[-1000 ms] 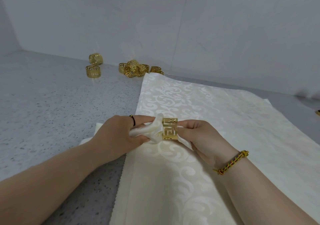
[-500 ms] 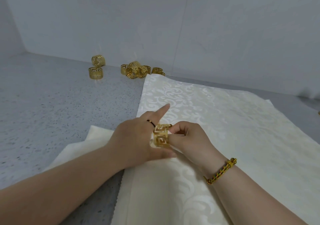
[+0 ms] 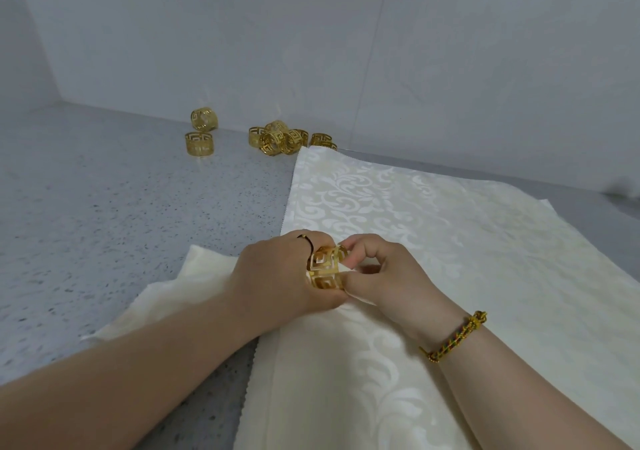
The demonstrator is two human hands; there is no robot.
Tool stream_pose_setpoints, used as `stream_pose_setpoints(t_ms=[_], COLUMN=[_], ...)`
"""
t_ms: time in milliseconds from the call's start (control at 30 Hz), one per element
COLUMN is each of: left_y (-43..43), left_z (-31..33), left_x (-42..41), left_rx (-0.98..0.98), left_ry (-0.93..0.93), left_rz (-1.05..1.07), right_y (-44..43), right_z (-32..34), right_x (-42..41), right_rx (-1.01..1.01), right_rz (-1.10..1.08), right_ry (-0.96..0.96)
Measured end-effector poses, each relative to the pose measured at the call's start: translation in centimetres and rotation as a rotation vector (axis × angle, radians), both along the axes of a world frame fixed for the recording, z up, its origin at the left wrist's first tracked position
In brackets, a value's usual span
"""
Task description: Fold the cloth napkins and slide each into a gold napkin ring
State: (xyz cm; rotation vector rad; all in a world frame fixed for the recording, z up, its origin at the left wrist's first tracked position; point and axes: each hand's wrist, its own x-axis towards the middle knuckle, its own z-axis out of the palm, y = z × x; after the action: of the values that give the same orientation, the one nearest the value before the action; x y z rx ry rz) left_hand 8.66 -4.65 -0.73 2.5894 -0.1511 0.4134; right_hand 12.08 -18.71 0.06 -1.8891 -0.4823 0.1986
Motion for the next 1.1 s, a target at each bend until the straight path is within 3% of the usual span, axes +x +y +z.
stream_pose_setpoints(t_ms=[233, 567, 800, 1100], left_y=[0.1, -0.5, 0.6, 1.1], left_z=[0.3, 0.0, 0.4, 1.1], left_x=[-0.2, -0.1, -0.1, 0.0], left_rx=[-0.106, 0.154, 0.057, 0.312], left_ry=[0.012, -0.054, -0.010, 0.098], left_rz=[-0.003, 0.076, 0.164, 0.130], right_y=[-0.3, 0.8, -0.5, -1.3], right_z=[0.2, 0.1, 0.2, 0.1], right_x=[0.0, -0.2, -0.3, 0.2], right_rx=[0.000, -0.142, 0.099, 0.096], right_rz=[-0.011, -0.040, -0.054, -0.107], right_ry=[-0.037, -0.095, 0.077, 0.223])
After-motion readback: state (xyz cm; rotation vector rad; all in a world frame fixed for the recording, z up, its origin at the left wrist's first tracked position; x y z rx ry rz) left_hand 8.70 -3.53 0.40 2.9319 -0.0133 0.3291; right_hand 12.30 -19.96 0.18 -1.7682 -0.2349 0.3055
